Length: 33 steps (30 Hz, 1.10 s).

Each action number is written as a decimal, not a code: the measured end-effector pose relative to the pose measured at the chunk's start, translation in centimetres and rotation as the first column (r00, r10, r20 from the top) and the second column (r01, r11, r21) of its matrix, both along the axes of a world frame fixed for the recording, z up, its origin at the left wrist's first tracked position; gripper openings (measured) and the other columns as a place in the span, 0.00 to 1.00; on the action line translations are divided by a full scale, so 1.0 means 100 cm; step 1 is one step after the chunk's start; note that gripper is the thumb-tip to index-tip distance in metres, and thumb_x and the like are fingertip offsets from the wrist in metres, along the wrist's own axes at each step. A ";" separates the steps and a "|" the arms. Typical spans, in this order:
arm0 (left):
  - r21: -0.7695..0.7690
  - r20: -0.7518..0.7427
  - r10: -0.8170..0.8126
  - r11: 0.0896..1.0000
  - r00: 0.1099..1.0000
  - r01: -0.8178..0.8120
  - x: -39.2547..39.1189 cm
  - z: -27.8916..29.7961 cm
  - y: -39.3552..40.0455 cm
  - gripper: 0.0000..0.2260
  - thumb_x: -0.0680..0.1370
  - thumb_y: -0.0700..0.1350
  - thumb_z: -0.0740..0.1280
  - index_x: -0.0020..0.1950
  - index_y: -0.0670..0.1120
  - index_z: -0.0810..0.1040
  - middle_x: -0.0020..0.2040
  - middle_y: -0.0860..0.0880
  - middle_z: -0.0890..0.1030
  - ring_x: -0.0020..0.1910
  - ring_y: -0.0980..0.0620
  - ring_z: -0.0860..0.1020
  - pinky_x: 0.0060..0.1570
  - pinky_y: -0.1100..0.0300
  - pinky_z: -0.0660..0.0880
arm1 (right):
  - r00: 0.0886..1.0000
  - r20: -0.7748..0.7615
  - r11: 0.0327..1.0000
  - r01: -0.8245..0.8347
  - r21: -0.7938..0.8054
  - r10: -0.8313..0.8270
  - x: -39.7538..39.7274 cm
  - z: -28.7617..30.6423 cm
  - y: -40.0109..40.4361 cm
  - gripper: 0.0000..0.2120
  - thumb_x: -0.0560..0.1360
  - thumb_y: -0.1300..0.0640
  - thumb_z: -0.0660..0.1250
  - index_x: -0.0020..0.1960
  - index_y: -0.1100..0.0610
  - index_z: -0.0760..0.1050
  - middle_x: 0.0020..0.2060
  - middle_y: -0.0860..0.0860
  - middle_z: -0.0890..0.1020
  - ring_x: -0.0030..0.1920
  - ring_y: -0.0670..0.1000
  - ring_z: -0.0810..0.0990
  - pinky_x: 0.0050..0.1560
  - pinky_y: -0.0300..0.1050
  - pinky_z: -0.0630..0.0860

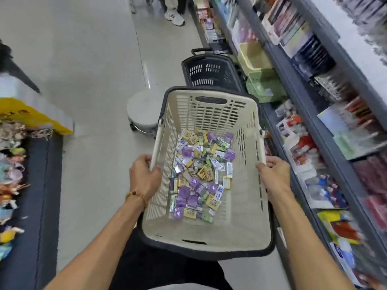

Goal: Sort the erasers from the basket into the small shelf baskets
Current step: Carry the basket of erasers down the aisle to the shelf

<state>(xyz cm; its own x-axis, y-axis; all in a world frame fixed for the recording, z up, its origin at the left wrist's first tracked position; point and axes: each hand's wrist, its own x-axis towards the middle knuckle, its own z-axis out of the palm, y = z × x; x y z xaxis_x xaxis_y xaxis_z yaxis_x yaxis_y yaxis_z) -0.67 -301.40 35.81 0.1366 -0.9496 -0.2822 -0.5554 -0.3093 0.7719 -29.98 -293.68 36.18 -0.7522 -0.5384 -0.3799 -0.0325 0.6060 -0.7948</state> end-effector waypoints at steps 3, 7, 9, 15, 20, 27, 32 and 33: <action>0.032 -0.013 -0.034 0.999 0.999 0.034 -0.027 -0.012 -0.101 0.04 0.76 0.39 0.68 0.49 0.44 0.75 0.36 0.52 0.76 0.31 0.58 0.74 0.22 0.72 0.66 | 1.000 -0.016 1.000 0.017 0.021 -0.017 -0.023 0.000 -0.090 0.05 0.74 0.67 0.68 0.49 0.61 0.77 0.46 0.64 0.83 0.46 0.65 0.84 0.49 0.64 0.81; 0.101 -0.053 -0.099 0.989 0.994 0.104 -0.063 -0.045 -0.234 0.07 0.76 0.39 0.68 0.53 0.44 0.75 0.41 0.50 0.78 0.35 0.56 0.76 0.29 0.65 0.72 | 0.997 -0.062 0.998 0.053 0.045 -0.050 -0.055 -0.023 -0.209 0.05 0.74 0.64 0.69 0.44 0.56 0.77 0.43 0.59 0.84 0.44 0.61 0.84 0.48 0.60 0.82; 0.112 -0.043 -0.107 0.987 0.993 0.111 -0.082 -0.060 -0.289 0.08 0.76 0.38 0.67 0.54 0.45 0.74 0.41 0.51 0.78 0.35 0.57 0.76 0.30 0.66 0.71 | 0.995 -0.087 0.996 0.062 0.064 -0.056 -0.075 -0.034 -0.266 0.04 0.73 0.63 0.70 0.45 0.55 0.77 0.42 0.57 0.84 0.43 0.59 0.84 0.48 0.58 0.82; 0.163 -0.033 -0.096 0.982 0.995 0.100 -0.151 -0.098 -0.430 0.11 0.76 0.36 0.66 0.57 0.40 0.76 0.48 0.45 0.80 0.44 0.47 0.78 0.43 0.57 0.77 | 0.993 -0.116 0.994 0.016 0.108 -0.004 -0.147 -0.057 -0.418 0.06 0.73 0.63 0.70 0.42 0.53 0.74 0.37 0.53 0.81 0.38 0.55 0.81 0.42 0.50 0.79; 0.190 -0.017 -0.043 0.981 0.999 0.045 -0.219 -0.153 -0.518 0.08 0.77 0.38 0.66 0.55 0.40 0.77 0.47 0.46 0.80 0.42 0.51 0.77 0.31 0.71 0.68 | 0.989 -0.127 0.986 -0.047 0.163 0.068 -0.217 -0.103 -0.529 0.06 0.74 0.63 0.70 0.51 0.59 0.77 0.46 0.57 0.84 0.44 0.56 0.84 0.47 0.52 0.82; 0.286 0.001 0.043 0.957 0.999 -0.041 -0.276 -0.219 -0.578 0.05 0.76 0.39 0.67 0.52 0.42 0.74 0.45 0.46 0.79 0.40 0.50 0.78 0.29 0.68 0.71 | 0.961 -0.124 0.941 -0.206 0.269 0.246 -0.280 -0.175 -0.642 0.06 0.77 0.63 0.68 0.53 0.58 0.72 0.48 0.51 0.78 0.36 0.43 0.76 0.25 0.30 0.71; 0.276 0.065 0.031 0.960 0.997 -0.047 -0.282 -0.265 -0.585 0.05 0.76 0.40 0.67 0.47 0.45 0.72 0.39 0.49 0.77 0.38 0.51 0.75 0.31 0.67 0.65 | 0.932 -0.162 0.908 -0.257 0.330 0.323 -0.291 -0.242 -0.679 0.08 0.77 0.62 0.68 0.52 0.54 0.71 0.49 0.52 0.77 0.44 0.50 0.76 0.37 0.35 0.70; 0.263 0.077 0.018 0.964 0.997 -0.037 -0.283 -0.274 -0.584 0.06 0.76 0.40 0.67 0.46 0.46 0.70 0.38 0.50 0.75 0.37 0.51 0.74 0.31 0.65 0.65 | 0.930 -0.161 0.903 -0.263 0.341 0.331 -0.291 -0.255 -0.681 0.08 0.77 0.62 0.68 0.53 0.55 0.73 0.49 0.54 0.78 0.47 0.53 0.77 0.43 0.38 0.72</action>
